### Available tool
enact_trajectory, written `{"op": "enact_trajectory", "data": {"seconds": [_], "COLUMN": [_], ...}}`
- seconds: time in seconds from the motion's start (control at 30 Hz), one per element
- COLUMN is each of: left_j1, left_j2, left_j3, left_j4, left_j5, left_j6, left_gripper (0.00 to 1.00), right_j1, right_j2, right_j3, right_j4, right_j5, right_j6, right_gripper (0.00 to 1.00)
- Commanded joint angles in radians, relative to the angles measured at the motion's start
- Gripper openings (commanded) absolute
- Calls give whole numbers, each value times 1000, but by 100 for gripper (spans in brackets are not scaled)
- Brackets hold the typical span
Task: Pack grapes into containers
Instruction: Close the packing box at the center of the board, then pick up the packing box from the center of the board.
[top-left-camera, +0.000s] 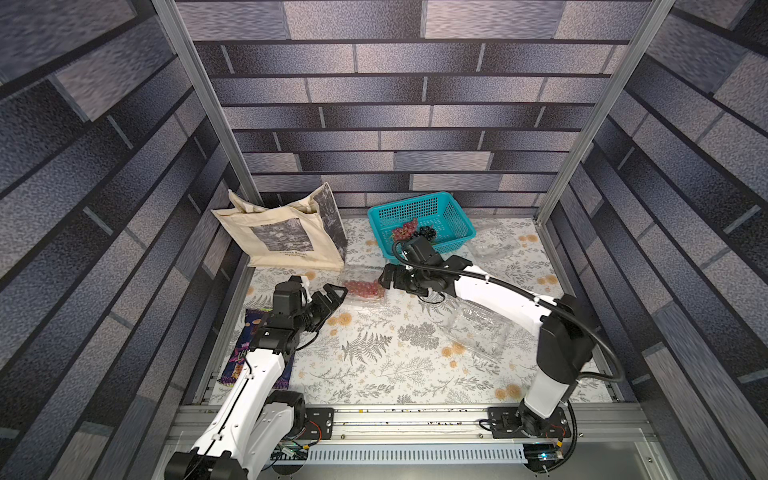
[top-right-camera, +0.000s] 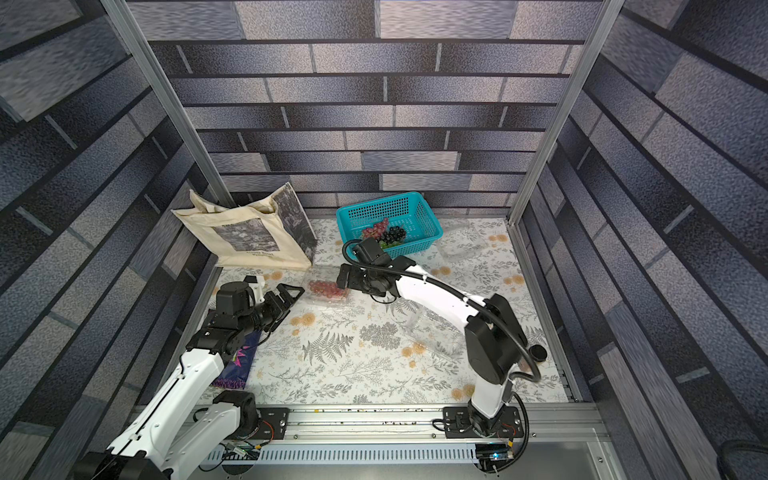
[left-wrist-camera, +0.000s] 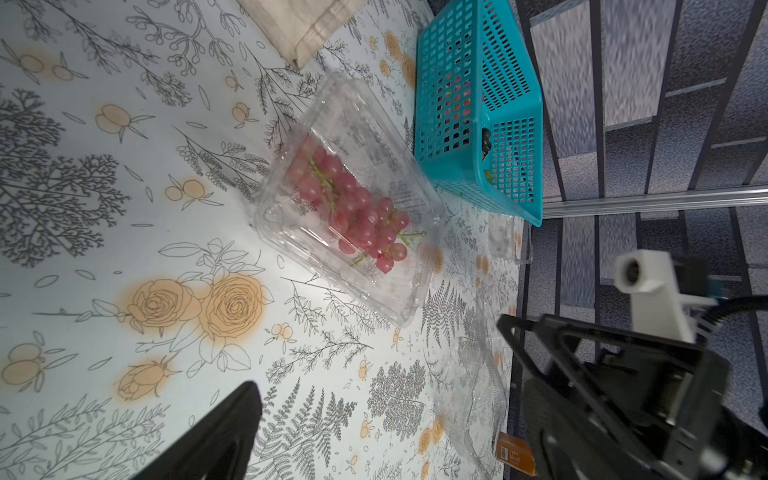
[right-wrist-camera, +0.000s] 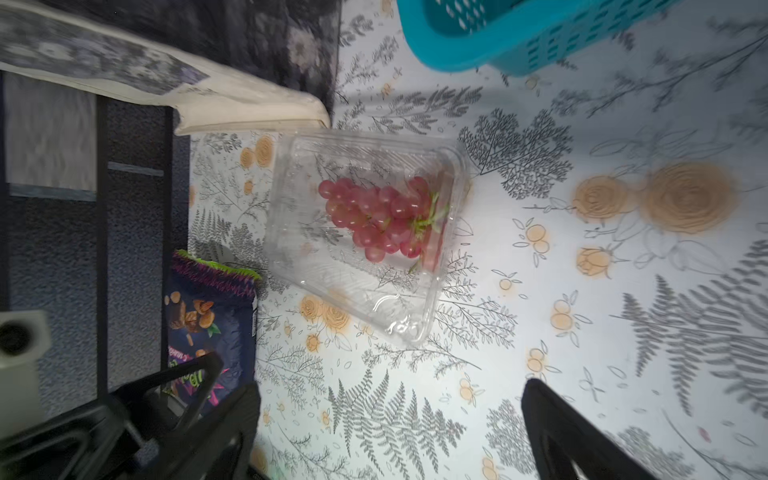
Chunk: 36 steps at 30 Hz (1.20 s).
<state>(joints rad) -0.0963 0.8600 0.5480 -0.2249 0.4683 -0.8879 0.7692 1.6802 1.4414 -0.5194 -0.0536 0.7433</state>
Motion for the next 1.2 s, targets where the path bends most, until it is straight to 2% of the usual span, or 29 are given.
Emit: {"op": "enact_trajectory", "data": {"seconds": [0.0, 0.2, 0.33, 0.43, 0.7, 1.0, 1.17], "left_j1": [-7, -100, -189, -239, -281, -302, -313], "left_j2": [22, 47, 103, 183, 364, 487, 529], "left_j3": [45, 147, 186, 245, 360, 428, 427], "left_j4": [12, -8, 40, 46, 62, 119, 193], "left_j5": [51, 47, 26, 21, 47, 75, 81], "left_j6": [57, 167, 206, 237, 261, 248, 197], "left_gripper": [100, 100, 100, 100, 100, 100, 100], "right_j1": [-94, -260, -358, -418, -424, -425, -441], "right_j2": [-94, -154, -237, -328, -534, -583, -503], "right_j3": [-21, -9, -113, -238, -512, -681, -687], "right_j4": [-192, -433, -506, -497, -544, -533, -448], "right_j5": [65, 156, 228, 219, 238, 217, 199], "right_j6": [-107, -202, -197, -165, -62, -16, -37], "right_gripper": [100, 100, 100, 100, 100, 99, 94]}}
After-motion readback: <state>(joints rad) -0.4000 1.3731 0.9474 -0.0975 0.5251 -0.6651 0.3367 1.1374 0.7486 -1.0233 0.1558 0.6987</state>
